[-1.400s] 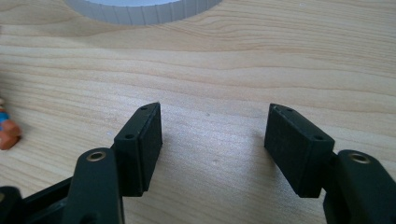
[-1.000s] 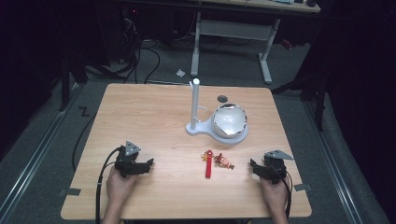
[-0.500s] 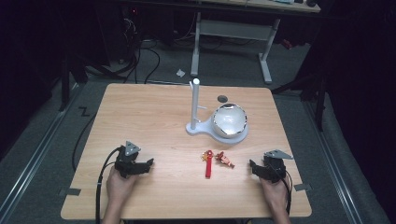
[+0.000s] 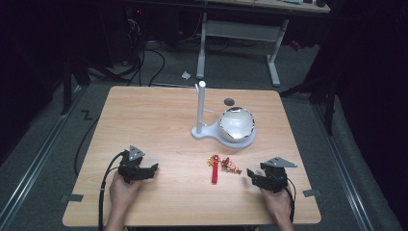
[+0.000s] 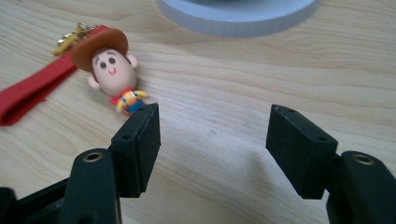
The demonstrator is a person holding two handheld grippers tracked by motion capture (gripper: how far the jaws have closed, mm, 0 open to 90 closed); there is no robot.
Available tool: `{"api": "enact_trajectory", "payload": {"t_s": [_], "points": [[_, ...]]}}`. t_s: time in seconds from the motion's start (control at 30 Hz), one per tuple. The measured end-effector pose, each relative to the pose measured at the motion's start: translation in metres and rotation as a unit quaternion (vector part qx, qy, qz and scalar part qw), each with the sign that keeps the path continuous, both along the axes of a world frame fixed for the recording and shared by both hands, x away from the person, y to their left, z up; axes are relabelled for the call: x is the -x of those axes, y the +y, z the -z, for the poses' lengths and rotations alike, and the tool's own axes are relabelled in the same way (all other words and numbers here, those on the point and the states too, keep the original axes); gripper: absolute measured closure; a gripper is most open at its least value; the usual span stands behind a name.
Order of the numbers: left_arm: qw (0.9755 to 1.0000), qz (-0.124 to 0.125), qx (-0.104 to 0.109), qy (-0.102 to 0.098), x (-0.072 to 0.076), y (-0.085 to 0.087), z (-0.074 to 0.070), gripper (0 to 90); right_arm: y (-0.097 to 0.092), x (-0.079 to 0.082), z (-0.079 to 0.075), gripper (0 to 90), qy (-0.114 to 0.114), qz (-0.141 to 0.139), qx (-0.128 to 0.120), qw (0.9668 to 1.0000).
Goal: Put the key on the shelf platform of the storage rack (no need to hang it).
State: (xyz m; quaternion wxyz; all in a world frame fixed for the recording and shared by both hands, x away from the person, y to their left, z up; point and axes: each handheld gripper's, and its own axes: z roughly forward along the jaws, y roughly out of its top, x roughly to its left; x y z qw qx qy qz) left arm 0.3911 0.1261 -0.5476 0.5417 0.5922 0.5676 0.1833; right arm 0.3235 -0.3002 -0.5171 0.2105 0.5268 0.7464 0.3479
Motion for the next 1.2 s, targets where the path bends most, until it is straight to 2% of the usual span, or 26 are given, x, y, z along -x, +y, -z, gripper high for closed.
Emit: {"api": "enact_trajectory", "payload": {"t_s": [0.33,0.43,0.53,0.73,1.03,1.2], "points": [[1.0,0.0,0.0,0.0,0.0,0.0,0.0,20.9,0.034,0.003,-0.004,24.2,0.01,-0.05,-0.021,0.9985],[1.0,0.0,0.0,0.0,0.0,0.0,0.0,21.0,0.041,0.002,-0.005,21.4,0.013,-0.058,-0.019,0.9981],[1.0,0.0,0.0,0.0,0.0,0.0,0.0,20.9,0.058,-0.002,-0.006,16.1,0.012,-0.074,-0.014,0.9971],[1.0,0.0,0.0,0.0,0.0,0.0,0.0,21.0,0.078,-0.011,-0.004,12.1,0.02,-0.091,-0.014,0.9955],[1.0,0.0,-0.001,0.0,0.0,0.0,0.0,20.9,0.1,-0.025,-0.003,3.5,0.023,-0.086,0.013,0.996],[1.0,0.0,0.0,0.0,0.0,0.0,0.0,20.9,0.105,-0.032,-0.001,1.1,0.035,-0.078,0.023,0.9961]]}}
